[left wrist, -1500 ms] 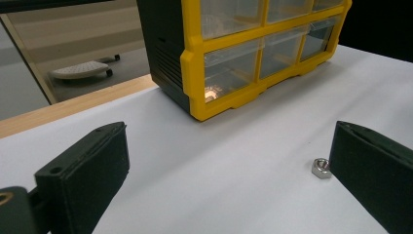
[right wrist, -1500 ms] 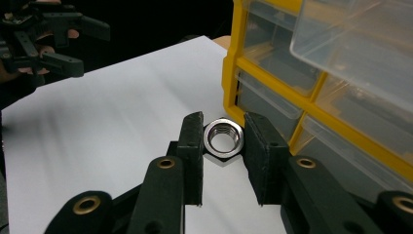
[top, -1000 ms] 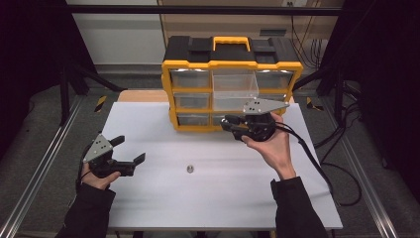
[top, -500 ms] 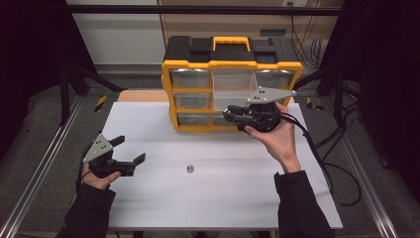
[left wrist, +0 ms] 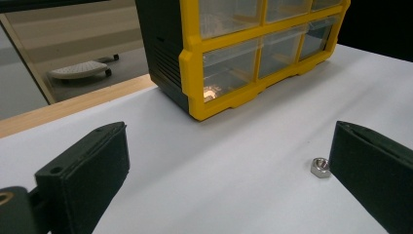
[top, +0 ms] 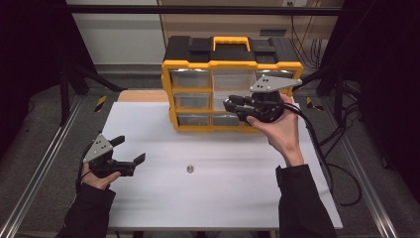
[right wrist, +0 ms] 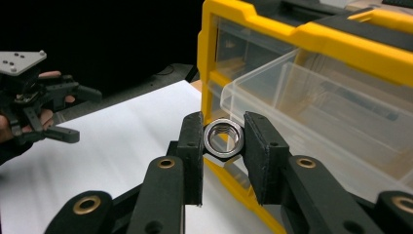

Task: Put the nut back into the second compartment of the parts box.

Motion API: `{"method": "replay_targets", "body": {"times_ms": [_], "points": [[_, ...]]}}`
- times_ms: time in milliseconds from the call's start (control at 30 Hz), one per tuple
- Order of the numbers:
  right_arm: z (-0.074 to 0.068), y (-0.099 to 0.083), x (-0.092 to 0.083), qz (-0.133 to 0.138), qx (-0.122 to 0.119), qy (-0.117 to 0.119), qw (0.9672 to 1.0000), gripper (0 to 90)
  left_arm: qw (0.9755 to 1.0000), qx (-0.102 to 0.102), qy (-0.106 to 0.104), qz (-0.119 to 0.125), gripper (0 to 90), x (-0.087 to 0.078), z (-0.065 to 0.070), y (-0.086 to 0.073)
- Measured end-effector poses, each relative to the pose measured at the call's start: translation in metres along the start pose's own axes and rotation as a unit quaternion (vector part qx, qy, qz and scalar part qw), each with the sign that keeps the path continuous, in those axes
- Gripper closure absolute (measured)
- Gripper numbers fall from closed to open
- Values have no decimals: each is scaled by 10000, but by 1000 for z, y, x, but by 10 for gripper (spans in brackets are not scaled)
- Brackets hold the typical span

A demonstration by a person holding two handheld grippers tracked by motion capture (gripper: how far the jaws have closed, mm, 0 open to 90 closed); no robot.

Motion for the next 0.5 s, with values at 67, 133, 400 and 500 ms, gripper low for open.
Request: {"method": "replay_targets", "body": {"times_ms": [67,133,400,500], "points": [[2,3,-1,10,18,-46,10000,704,10000,-5,2,-7,4,0,0,0],[4,6,-3,59,30,-112,9999,704,10000,0,-1,-3,5,0,0,0],[15,15,-5,101,83,-286,9995,704,10000,7,-10,-8,4,0,0,0],[20,17,-5,117,131,-357,9992,704,10000,4,-7,-7,4,0,0,0]]}}
Point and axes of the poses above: each handheld gripper's, and its own axes: x roughly forward along the jaws, y roughly out of its top, z roughly to its right, the point moved 4 cm from there along x, roughly forward along the jaws, and after that the axes turned 11 degrees about -x, right-handed, at the moved point
